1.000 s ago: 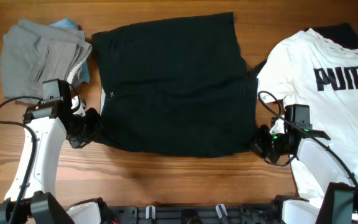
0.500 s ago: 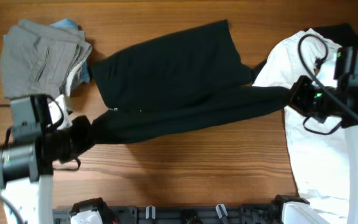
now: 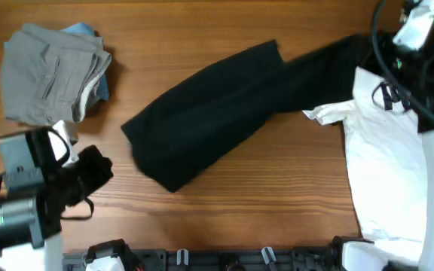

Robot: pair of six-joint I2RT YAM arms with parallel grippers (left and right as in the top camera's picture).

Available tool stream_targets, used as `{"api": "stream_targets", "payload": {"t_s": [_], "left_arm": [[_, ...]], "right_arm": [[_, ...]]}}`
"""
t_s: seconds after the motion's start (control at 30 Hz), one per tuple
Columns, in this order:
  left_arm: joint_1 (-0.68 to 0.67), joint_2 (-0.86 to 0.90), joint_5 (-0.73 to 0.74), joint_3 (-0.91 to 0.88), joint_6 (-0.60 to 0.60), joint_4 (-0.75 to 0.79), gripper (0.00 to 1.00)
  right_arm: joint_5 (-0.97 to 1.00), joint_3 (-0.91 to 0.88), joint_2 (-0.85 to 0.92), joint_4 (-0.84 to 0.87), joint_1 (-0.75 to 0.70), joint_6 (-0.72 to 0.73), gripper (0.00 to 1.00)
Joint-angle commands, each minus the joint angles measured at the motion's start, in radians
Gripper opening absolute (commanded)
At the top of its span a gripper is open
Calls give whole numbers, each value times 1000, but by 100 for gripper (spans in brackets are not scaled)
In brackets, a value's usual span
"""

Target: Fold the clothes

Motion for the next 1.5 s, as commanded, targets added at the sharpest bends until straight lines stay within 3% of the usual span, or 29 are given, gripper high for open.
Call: {"api": "stream_targets", "payload": {"t_s": [0.0, 0.17, 0.3, 0.33, 0.47, 0.57, 0.77, 0.87, 1.0, 1.13, 1.17, 1.2, 1.23, 1.47], "left_arm": [[6, 103, -116, -1, -16, 2, 4], [-2, 220, -106, -77, -16, 66, 4], [-55, 273, -12, -103, -1, 150, 4], [-91, 285, 24, -103, 22, 191, 8], [-276, 348, -16, -104, 27, 322, 45], [-386, 444, -43, -104, 59, 435, 57], [-483, 758, -54, -103, 132, 703, 62], [-482, 870, -50, -103, 140, 815, 61], [-483, 937, 18, -103, 140, 896, 52], [-483, 937, 95, -103, 140, 914, 34], [-483, 937, 122, -103, 140, 913, 26], [-483, 936, 145, -103, 147, 908, 9], [-483, 931, 167, -103, 147, 898, 4], [-449, 710, 173, -90, 147, 694, 4]], "right_arm": [[11, 20, 158, 77, -6, 26, 4], [-122, 20, 346, 190, 26, -8, 4], [-155, 20, 395, 207, 46, -15, 4], [-142, 20, 394, 207, 46, -15, 4], [-128, 20, 380, 199, 46, -14, 4], [-128, 20, 380, 172, 46, -15, 4], [-128, 20, 380, 138, 46, -14, 4], [-128, 20, 380, 127, 46, -15, 4], [-128, 20, 380, 125, 46, -16, 4], [-113, 20, 380, 124, 46, -19, 4], [-105, 20, 380, 124, 46, -20, 4], [-97, 20, 380, 124, 46, -26, 4], [-90, 20, 380, 123, 46, -40, 4], [1, 20, 379, 117, 46, -66, 4]]}}
